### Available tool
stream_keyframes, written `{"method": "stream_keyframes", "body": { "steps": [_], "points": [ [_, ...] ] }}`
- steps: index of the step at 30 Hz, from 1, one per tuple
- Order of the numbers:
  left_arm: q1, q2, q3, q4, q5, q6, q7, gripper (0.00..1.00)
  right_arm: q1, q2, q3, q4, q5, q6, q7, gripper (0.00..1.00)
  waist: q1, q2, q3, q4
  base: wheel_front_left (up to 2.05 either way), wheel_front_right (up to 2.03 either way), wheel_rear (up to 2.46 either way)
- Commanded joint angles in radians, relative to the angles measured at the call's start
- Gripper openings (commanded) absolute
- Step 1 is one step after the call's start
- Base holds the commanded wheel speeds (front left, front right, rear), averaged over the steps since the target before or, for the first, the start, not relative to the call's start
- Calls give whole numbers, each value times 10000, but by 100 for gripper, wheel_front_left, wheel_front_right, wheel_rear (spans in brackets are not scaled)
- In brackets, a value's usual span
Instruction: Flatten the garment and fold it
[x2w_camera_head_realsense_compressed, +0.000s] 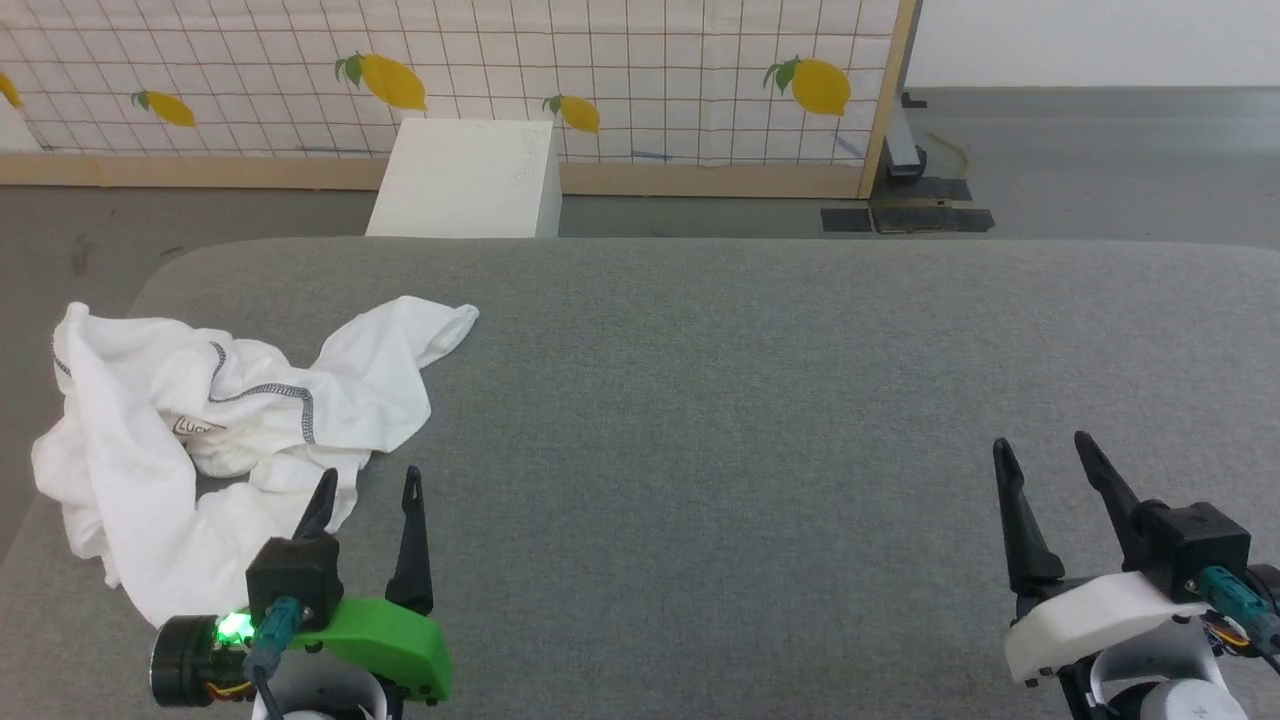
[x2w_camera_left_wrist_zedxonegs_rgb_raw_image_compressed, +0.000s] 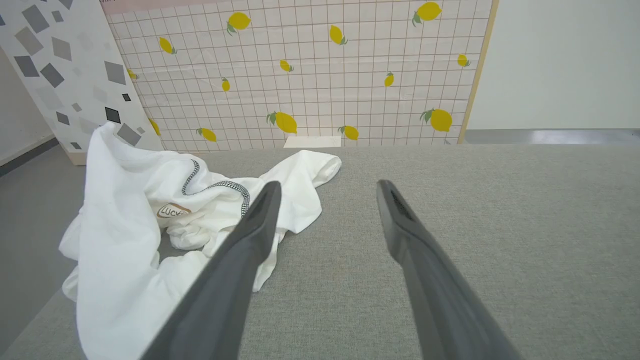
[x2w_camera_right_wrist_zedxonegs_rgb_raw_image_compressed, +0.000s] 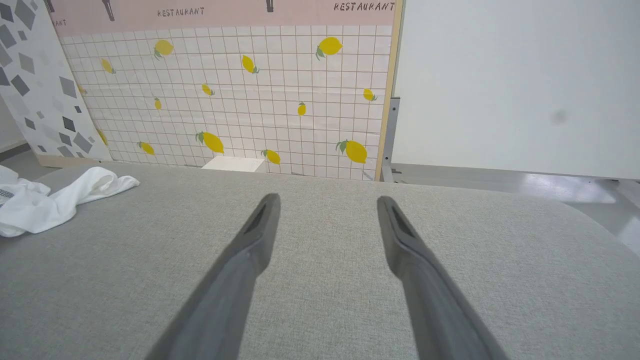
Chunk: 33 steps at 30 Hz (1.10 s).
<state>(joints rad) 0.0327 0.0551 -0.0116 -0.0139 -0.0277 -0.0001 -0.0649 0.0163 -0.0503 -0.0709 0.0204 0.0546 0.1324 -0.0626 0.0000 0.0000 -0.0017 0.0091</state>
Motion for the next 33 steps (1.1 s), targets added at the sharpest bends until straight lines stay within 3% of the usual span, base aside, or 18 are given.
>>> {"method": "stream_keyframes", "body": {
  "steps": [1, 33],
  "points": [
    [92, -14, 3, -43, -70, -40, -105, 100, 12, 0, -55, 43, 97, -5, -119, 100, 0, 0, -6, 35, 0, 0, 0],
    [372, -26, -26, -324, -410, 126, -760, 100, 25, 1, -143, 266, 332, -9, -777, 100, 0, 0, 48, 1547, 0, 0, 0]
  ]
}}
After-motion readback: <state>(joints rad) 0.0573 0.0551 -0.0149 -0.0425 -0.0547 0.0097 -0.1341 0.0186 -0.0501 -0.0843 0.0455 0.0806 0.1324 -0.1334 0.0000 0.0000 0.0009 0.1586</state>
